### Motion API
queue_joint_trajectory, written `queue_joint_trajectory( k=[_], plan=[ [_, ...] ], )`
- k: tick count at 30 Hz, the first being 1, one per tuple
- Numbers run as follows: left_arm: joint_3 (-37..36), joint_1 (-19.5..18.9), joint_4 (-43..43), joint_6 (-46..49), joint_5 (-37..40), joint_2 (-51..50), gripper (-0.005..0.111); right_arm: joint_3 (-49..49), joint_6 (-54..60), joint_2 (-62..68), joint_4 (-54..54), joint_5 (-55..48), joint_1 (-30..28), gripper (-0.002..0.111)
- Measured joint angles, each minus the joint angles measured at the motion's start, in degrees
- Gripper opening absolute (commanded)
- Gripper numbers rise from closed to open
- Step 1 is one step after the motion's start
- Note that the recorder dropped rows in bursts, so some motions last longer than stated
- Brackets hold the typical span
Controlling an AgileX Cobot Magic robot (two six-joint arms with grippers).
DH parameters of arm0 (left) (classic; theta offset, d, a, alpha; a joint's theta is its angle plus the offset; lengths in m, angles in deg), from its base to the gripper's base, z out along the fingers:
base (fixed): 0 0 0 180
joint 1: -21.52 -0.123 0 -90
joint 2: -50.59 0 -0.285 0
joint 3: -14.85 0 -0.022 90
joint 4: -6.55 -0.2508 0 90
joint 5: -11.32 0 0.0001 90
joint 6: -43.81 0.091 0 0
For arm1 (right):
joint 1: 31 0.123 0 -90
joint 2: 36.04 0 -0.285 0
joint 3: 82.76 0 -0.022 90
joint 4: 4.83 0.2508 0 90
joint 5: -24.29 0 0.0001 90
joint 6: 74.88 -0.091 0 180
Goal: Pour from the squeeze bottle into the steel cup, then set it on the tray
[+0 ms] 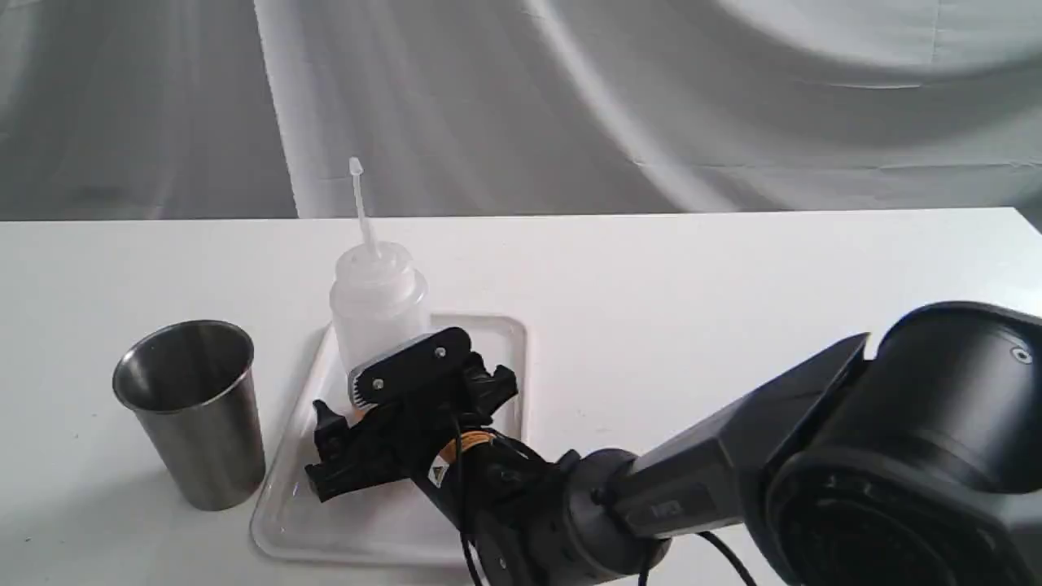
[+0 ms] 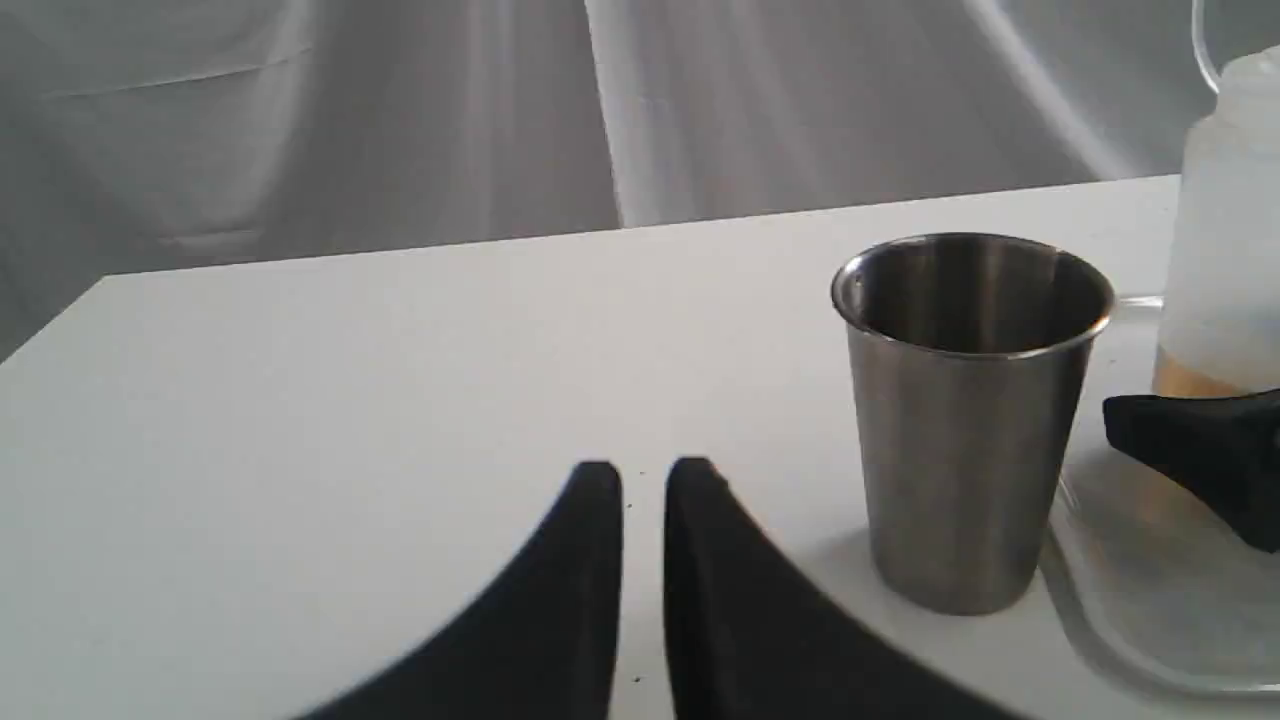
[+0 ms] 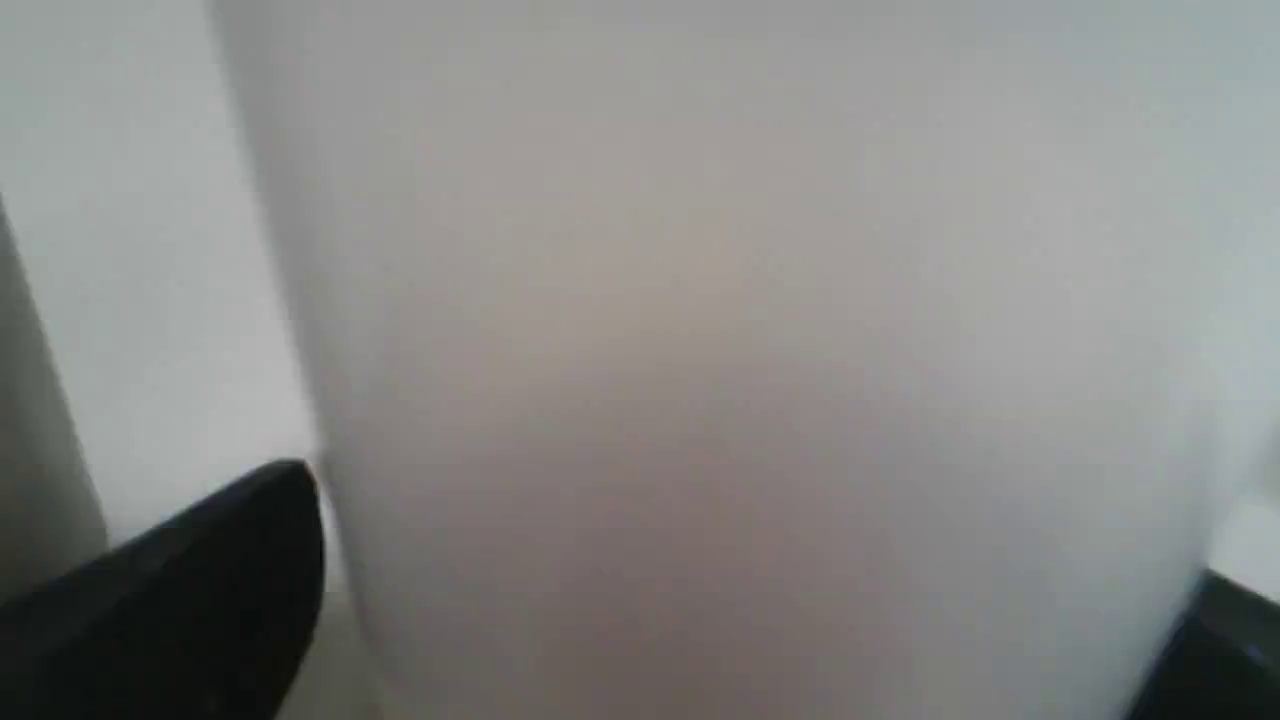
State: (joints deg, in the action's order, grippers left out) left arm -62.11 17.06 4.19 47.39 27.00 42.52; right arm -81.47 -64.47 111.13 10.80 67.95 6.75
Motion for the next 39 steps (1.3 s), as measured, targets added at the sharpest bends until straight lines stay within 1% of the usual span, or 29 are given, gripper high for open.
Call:
queue_joint_trajectory(
  k=[7,17,27,35,39],
  plan=[
    [0.00,0.00,0.00,0.00,0.00,0.00,0.008,4.94,-0.25,-3.61,-0.12,0.15,0.00,0.087],
    [0.00,0.00,0.00,0.00,0.00,0.00,0.008,5.88,-0.36,-6.44,-0.92,-2.11,0.88,0.087],
    [0.00,0.00,0.00,0.00,0.00,0.00,0.008,12.63,-0.47,-11.64,-1.15,-2.32,0.88,0.087],
    [0.00,0.00,0.00,0.00,0.00,0.00,0.008,19.60,-0.47,-19.75,-1.15,-3.38,0.88,0.087],
    [0.00,0.00,0.00,0.00,0.00,0.00,0.008,23.33,-0.47,-25.28,-1.15,-6.68,0.88,0.087]
  ],
)
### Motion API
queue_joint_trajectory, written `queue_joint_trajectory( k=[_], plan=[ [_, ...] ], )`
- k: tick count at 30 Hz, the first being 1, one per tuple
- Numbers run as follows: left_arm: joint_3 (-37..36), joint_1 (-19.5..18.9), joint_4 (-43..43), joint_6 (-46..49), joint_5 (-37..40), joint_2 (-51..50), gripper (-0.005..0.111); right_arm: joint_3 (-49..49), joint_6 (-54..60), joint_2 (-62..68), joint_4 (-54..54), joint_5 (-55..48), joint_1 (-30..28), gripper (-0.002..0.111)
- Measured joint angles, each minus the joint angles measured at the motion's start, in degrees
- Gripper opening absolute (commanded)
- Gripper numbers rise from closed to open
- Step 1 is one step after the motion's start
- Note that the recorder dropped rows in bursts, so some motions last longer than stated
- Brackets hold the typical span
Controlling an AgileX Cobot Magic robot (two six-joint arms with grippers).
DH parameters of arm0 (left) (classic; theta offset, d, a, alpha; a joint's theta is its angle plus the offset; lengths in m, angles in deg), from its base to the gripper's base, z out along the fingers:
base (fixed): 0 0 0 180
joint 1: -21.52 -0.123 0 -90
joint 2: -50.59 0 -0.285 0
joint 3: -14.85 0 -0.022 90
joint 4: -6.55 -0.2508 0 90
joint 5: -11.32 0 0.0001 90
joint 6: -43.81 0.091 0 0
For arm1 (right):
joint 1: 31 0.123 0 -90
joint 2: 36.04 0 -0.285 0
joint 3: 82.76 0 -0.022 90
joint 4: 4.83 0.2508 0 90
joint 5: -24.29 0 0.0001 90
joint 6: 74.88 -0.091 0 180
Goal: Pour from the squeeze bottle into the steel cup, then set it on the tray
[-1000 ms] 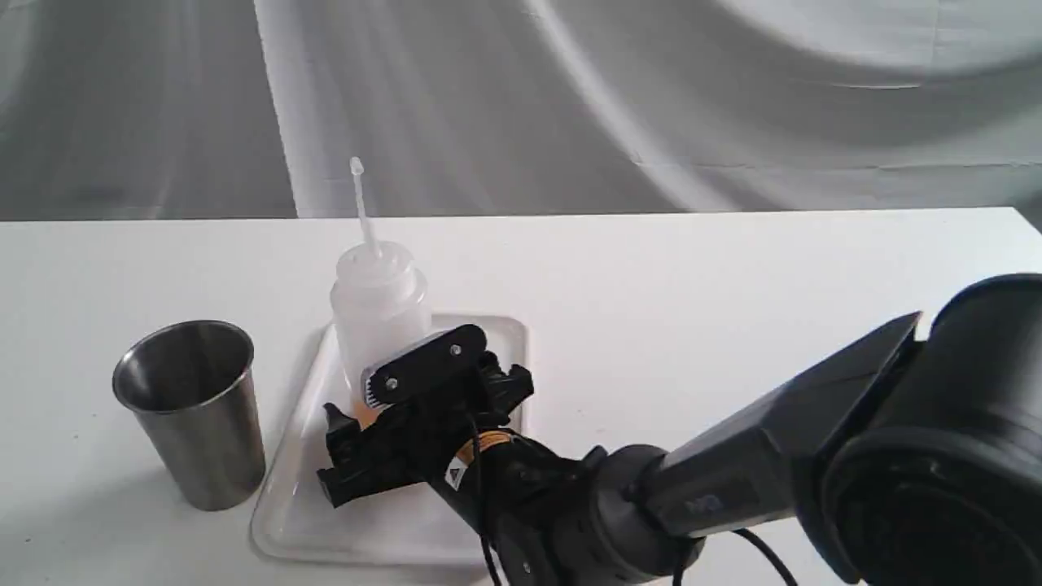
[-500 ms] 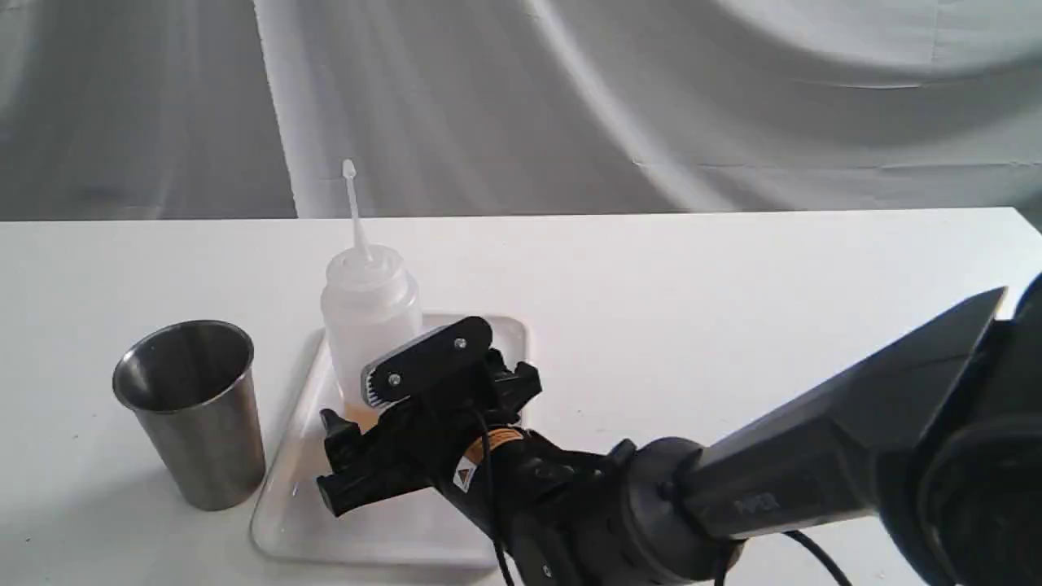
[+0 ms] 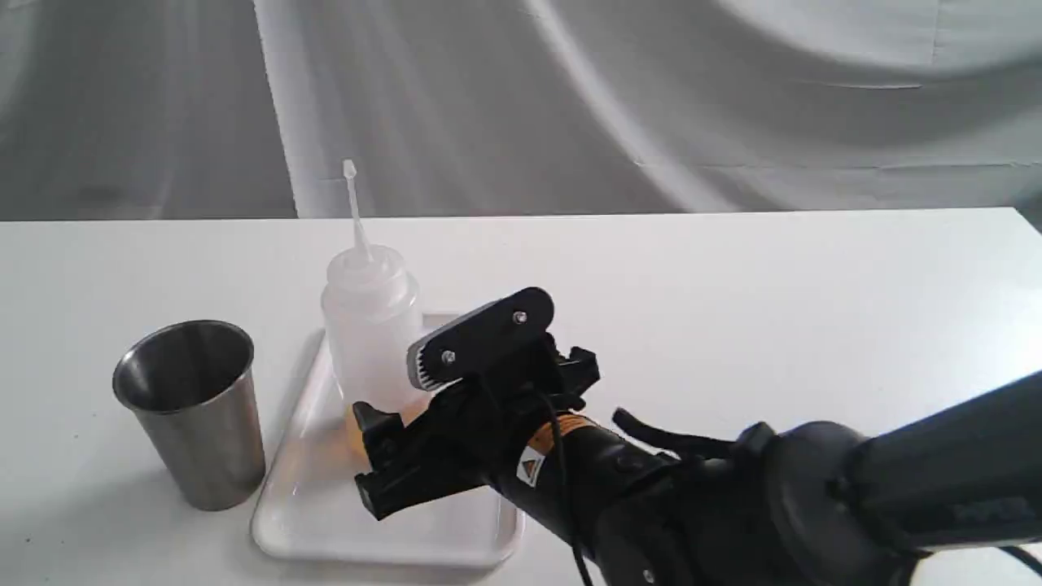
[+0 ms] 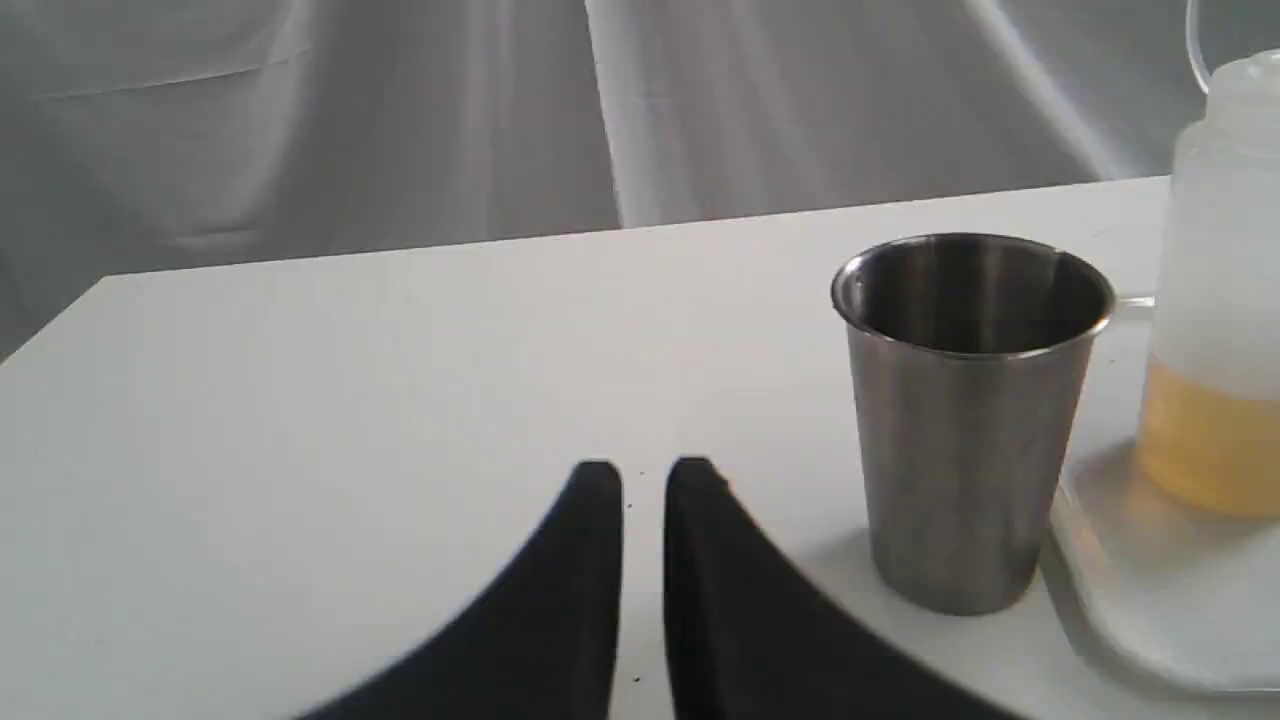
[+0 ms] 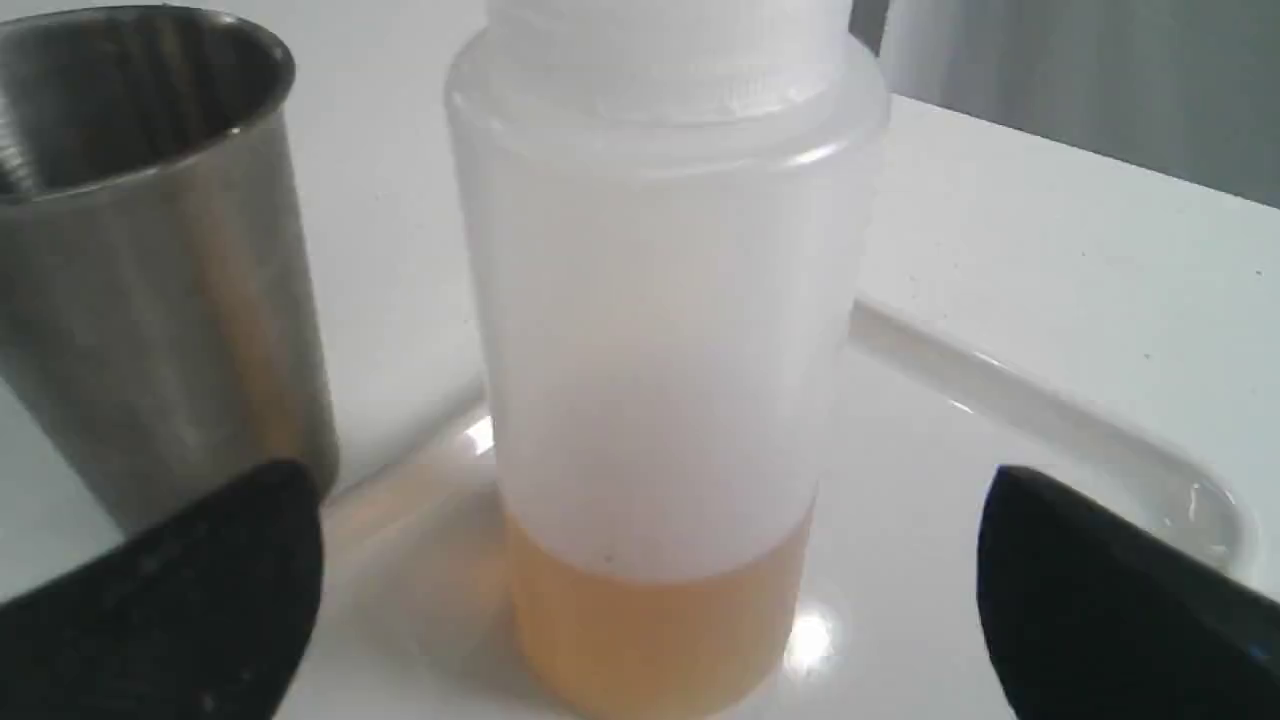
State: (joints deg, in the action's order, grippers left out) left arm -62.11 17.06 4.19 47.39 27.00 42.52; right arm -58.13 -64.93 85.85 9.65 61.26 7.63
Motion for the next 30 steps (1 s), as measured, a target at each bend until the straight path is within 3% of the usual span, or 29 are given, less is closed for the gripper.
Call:
queue_joint_trajectory(
  k=[10,14,17,26,30],
  plan=[
    [0.00,0.00,0.00,0.00,0.00,0.00,0.008,10.61,0.00,-16.55,0.00,-8.65,0.00,0.087],
    [0.00,0.00,0.00,0.00,0.00,0.00,0.008,14.40,0.00,-23.86,0.00,-10.09,0.00,0.081],
    [0.00,0.00,0.00,0.00,0.00,0.00,0.008,16.30,0.00,-29.09,0.00,-13.43,0.00,0.067],
    [0.00,0.00,0.00,0.00,0.00,0.00,0.008,21.40,-0.26,-41.79,-0.10,-22.76,0.00,0.002],
    [0.00,0.00,0.00,0.00,0.00,0.00,0.008,23.14,-0.98,-46.61,-0.10,-24.23,0.00,0.000]
  ],
)
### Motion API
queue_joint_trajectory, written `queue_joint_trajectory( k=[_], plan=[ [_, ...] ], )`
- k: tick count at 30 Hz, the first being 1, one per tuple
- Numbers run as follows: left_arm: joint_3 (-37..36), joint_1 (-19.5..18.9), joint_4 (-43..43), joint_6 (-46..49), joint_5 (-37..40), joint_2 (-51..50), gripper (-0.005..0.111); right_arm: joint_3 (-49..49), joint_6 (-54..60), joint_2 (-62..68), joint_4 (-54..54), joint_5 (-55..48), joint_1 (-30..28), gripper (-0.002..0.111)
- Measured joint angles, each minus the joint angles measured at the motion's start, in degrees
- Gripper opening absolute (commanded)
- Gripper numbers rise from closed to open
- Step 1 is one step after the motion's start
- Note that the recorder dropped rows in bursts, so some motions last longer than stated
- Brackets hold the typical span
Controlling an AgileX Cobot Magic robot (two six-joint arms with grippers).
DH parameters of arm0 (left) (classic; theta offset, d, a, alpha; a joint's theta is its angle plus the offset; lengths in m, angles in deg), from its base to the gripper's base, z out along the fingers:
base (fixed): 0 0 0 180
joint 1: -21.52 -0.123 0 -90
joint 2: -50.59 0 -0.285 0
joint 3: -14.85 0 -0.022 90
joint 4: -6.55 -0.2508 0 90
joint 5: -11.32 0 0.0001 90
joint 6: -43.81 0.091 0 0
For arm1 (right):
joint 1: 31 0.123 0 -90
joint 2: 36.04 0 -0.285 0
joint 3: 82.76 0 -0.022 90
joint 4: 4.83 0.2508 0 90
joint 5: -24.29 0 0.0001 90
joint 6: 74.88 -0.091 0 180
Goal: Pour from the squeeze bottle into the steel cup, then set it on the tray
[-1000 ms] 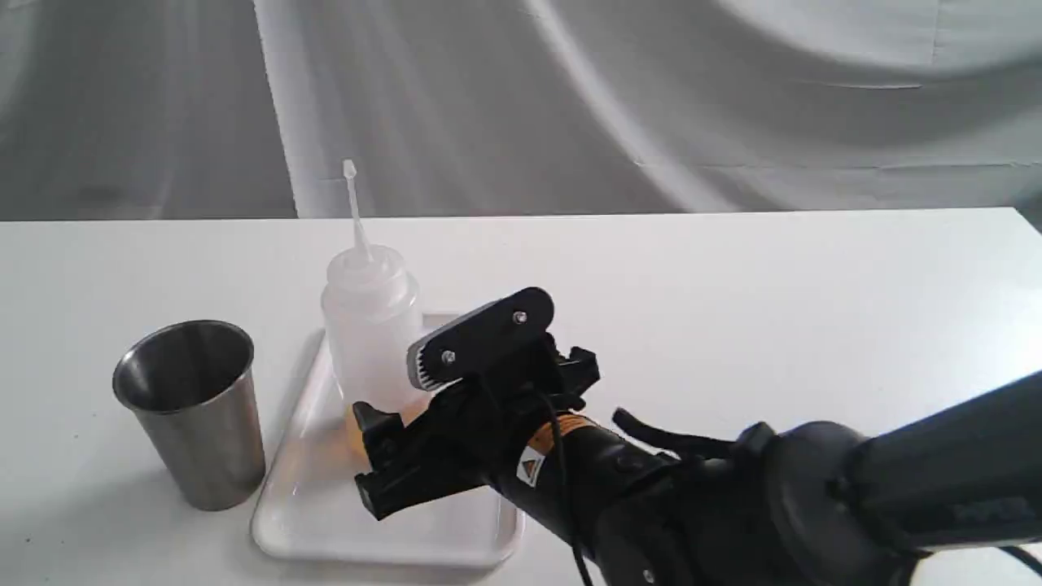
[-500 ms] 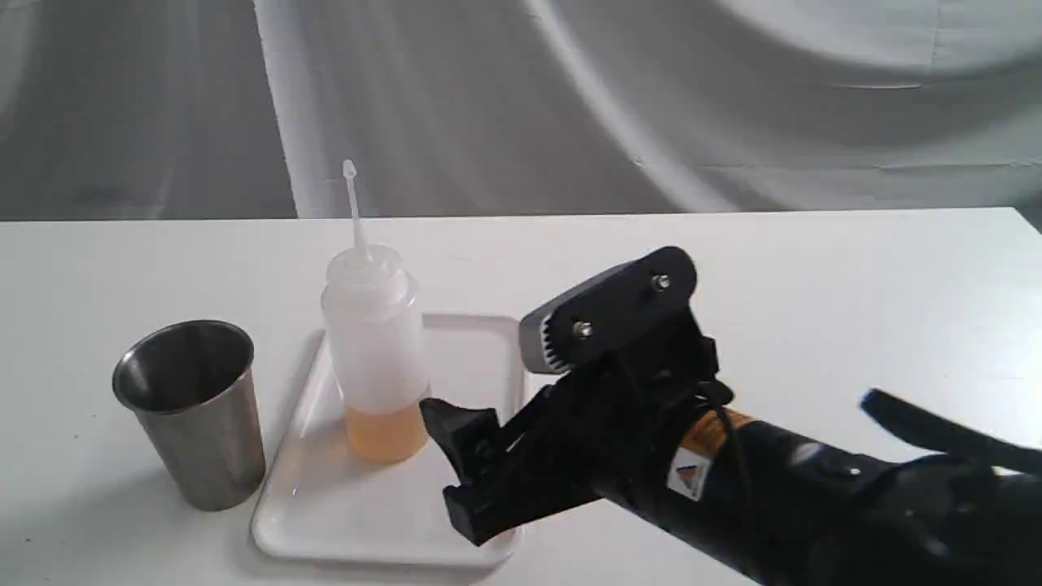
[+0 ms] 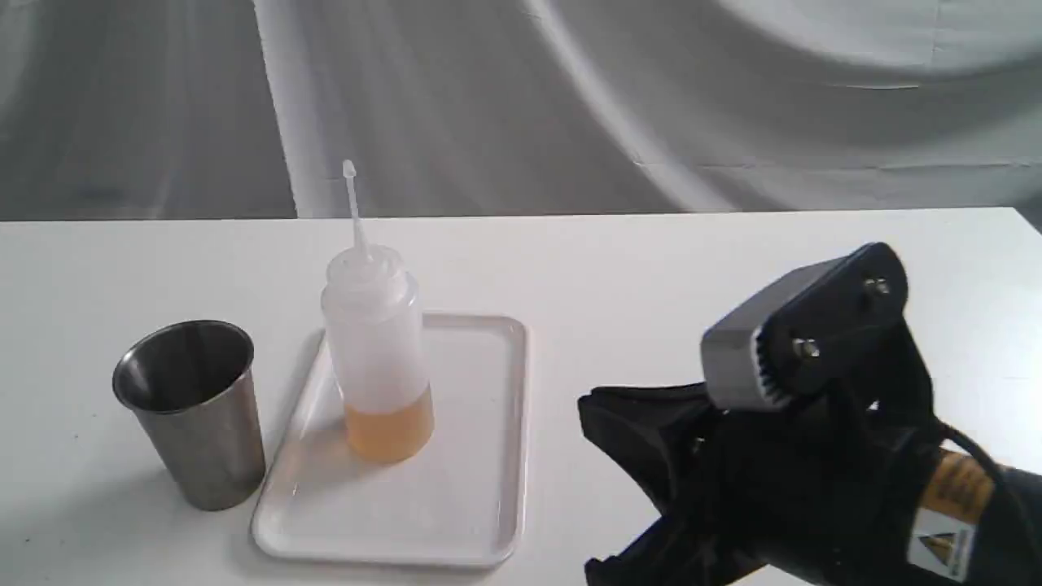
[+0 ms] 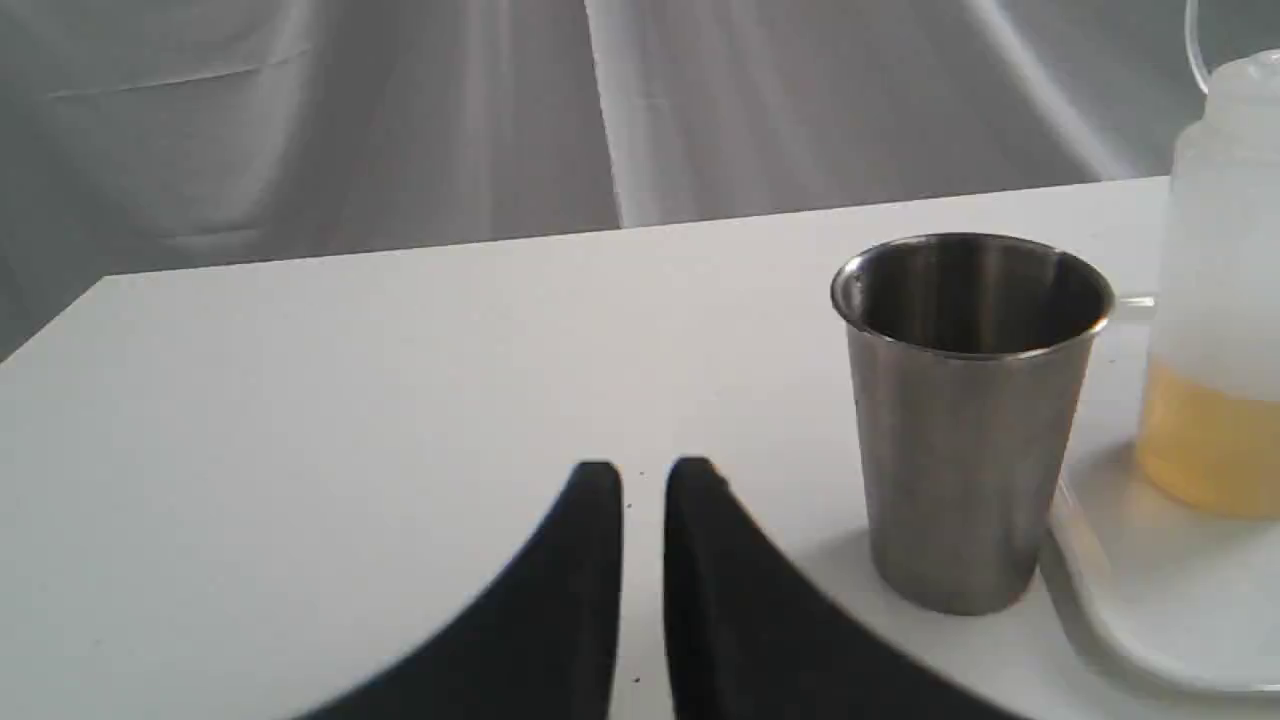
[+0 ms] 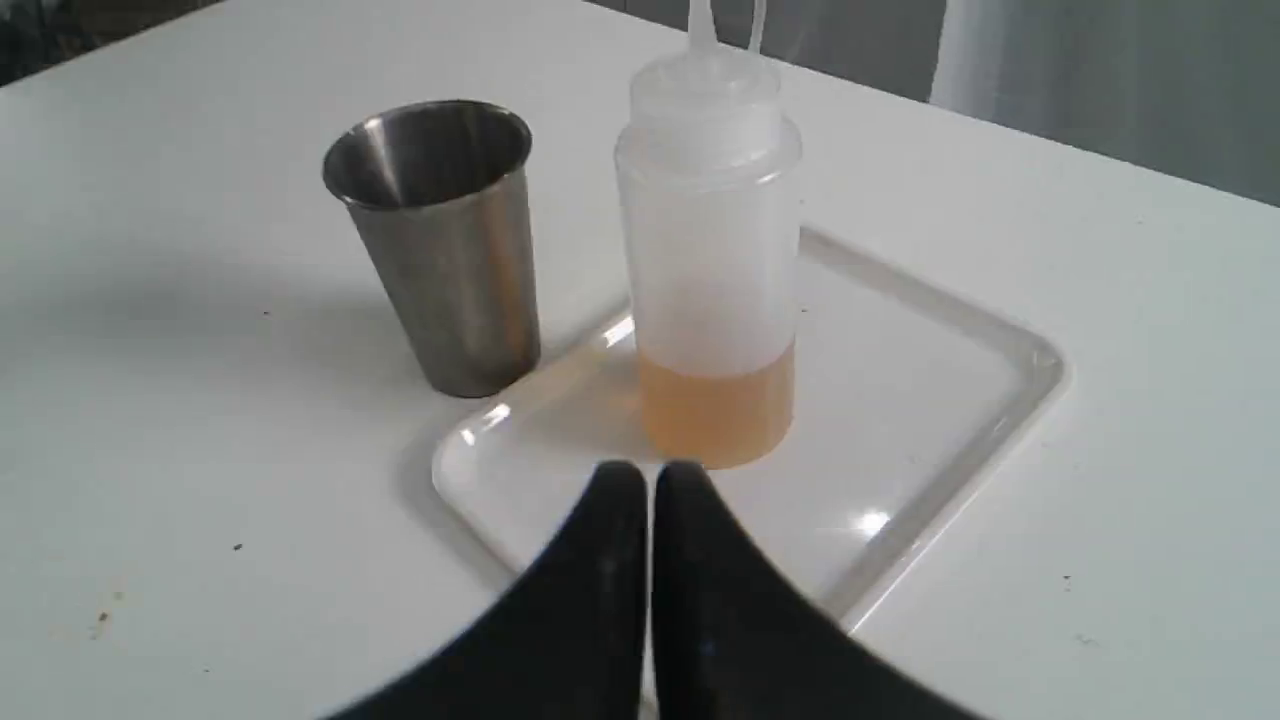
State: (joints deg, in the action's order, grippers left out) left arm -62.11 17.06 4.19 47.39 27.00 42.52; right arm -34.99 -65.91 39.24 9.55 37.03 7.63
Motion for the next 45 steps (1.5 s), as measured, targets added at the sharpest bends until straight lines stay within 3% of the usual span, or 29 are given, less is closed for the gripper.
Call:
queue_joint_trajectory(
  k=[20,30,38,45],
  plan=[
    [0.00,0.00,0.00,0.00,0.00,0.00,0.008,13.69,-0.31,-23.43,-3.90,-2.21,0.00,0.000],
    [0.00,0.00,0.00,0.00,0.00,0.00,0.008,15.10,1.07,-31.12,-5.07,-11.14,0.00,0.000],
    [0.00,0.00,0.00,0.00,0.00,0.00,0.008,15.23,2.26,-34.59,-6.54,-23.98,0.00,0.000],
    [0.00,0.00,0.00,0.00,0.00,0.00,0.008,20.15,2.41,-39.28,-6.77,-21.94,0.00,0.000]
  ],
)
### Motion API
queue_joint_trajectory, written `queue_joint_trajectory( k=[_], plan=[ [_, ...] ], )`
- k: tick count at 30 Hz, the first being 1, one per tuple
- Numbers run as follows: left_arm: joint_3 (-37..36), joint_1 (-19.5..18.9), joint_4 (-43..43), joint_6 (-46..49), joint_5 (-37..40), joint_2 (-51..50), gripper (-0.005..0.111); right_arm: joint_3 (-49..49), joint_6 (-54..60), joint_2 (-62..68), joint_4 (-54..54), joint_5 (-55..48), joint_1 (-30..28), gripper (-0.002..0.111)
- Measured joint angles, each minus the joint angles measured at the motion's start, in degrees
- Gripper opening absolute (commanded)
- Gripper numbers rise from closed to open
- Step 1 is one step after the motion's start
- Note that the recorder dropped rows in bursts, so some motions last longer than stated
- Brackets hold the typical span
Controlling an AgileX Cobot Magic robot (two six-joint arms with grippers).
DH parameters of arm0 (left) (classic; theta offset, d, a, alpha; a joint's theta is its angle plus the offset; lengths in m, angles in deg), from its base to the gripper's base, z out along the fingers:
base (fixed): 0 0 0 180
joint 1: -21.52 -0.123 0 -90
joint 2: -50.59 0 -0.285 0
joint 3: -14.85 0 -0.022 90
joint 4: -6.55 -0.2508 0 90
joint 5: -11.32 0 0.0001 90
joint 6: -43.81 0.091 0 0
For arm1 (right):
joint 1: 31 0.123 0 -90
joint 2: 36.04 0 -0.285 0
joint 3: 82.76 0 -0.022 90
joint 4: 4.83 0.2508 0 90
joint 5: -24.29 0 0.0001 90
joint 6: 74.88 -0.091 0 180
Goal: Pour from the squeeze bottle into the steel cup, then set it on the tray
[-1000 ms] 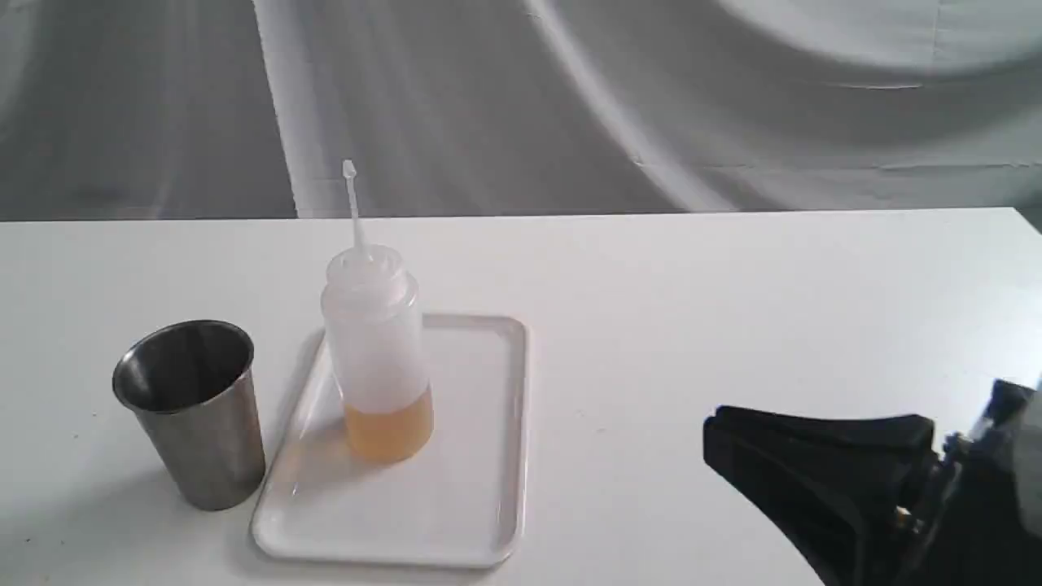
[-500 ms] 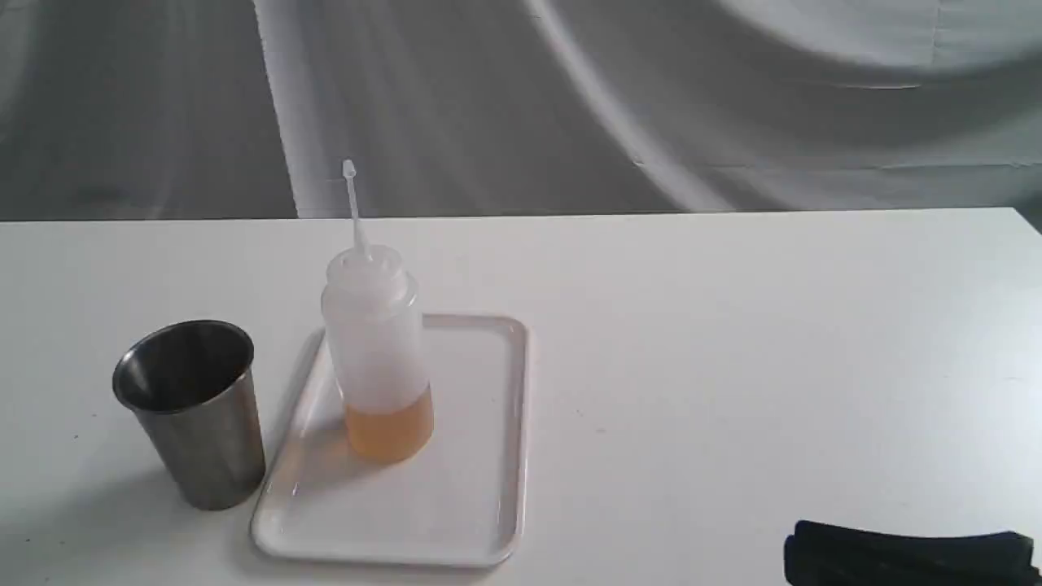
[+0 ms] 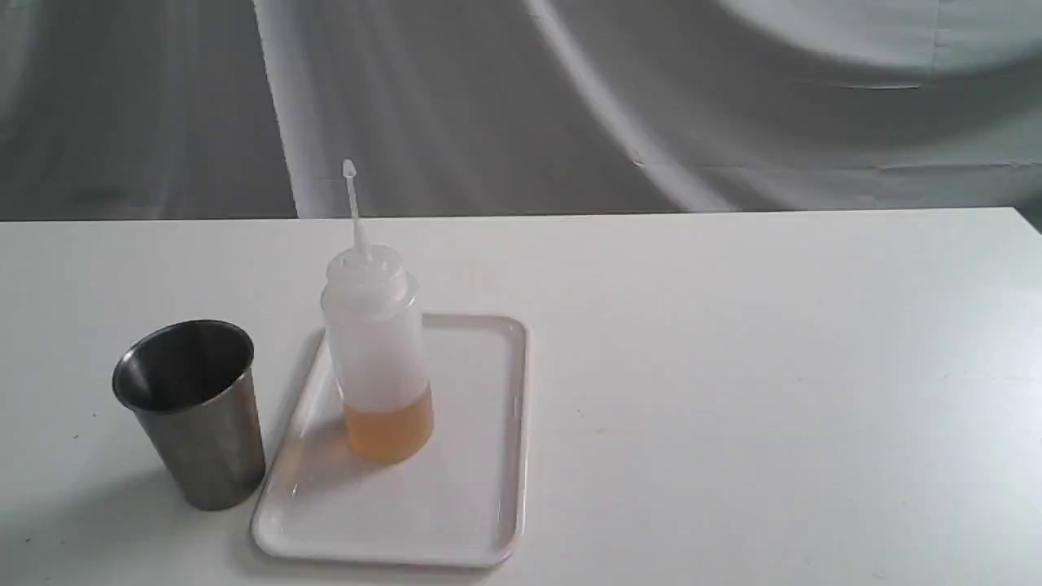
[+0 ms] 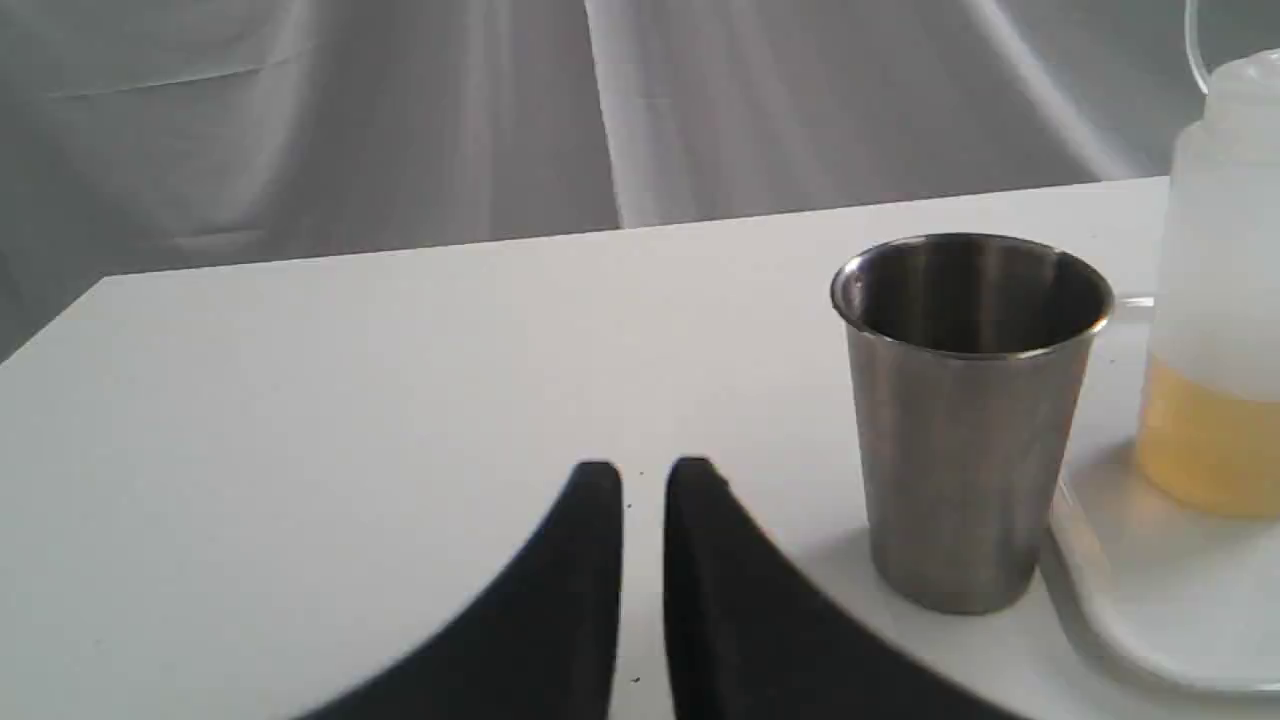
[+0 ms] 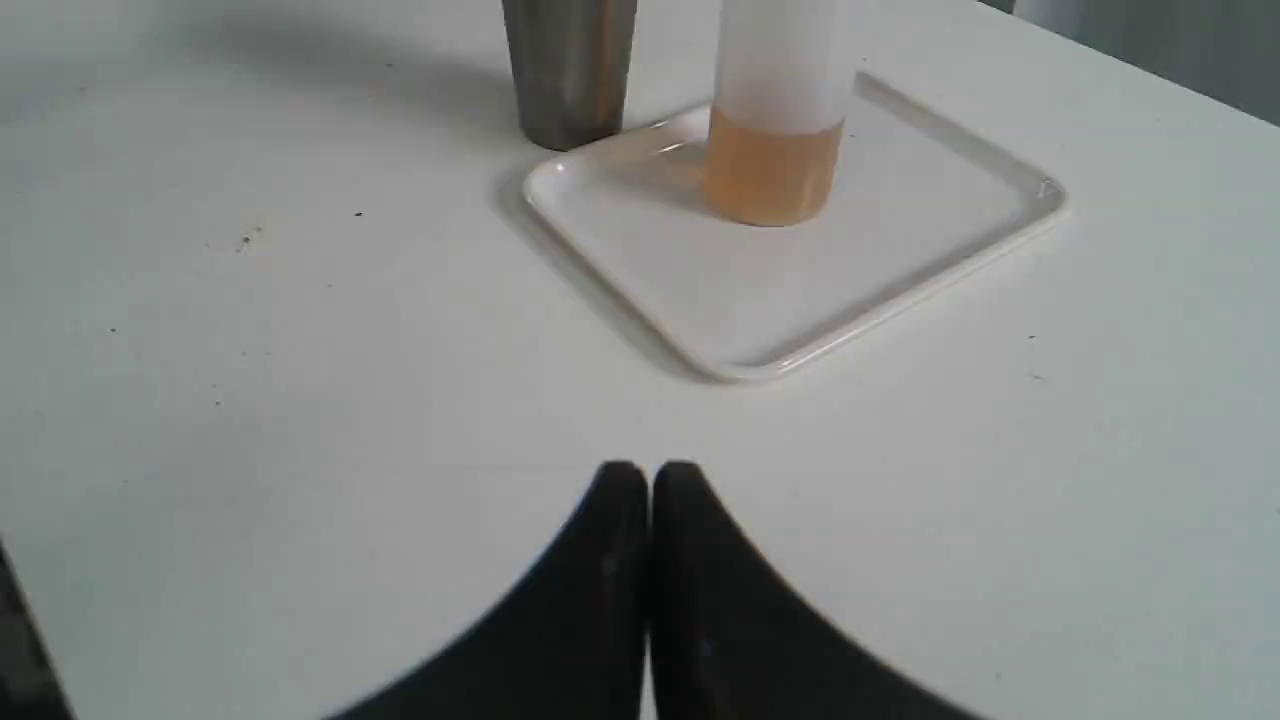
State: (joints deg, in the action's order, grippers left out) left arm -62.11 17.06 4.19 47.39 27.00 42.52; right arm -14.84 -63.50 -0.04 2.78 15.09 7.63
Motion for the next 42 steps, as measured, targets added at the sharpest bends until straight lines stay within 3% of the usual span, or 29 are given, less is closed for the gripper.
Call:
queue_joint_trajectory(
  k=[11,22,33,42],
  plan=[
    [0.00,0.00,0.00,0.00,0.00,0.00,0.008,8.98,0.00,-8.66,0.00,8.54,0.00,0.000],
    [0.00,0.00,0.00,0.00,0.00,0.00,0.008,9.11,0.00,-20.62,-0.12,-0.72,-0.67,0.000],
    [0.00,0.00,0.00,0.00,0.00,0.00,0.008,9.11,0.11,-27.39,-0.12,-9.13,-9.43,0.000],
    [0.00,0.00,0.00,0.00,0.00,0.00,0.008,9.11,0.11,-27.91,-0.12,-9.66,-20.82,0.000]
  ],
)
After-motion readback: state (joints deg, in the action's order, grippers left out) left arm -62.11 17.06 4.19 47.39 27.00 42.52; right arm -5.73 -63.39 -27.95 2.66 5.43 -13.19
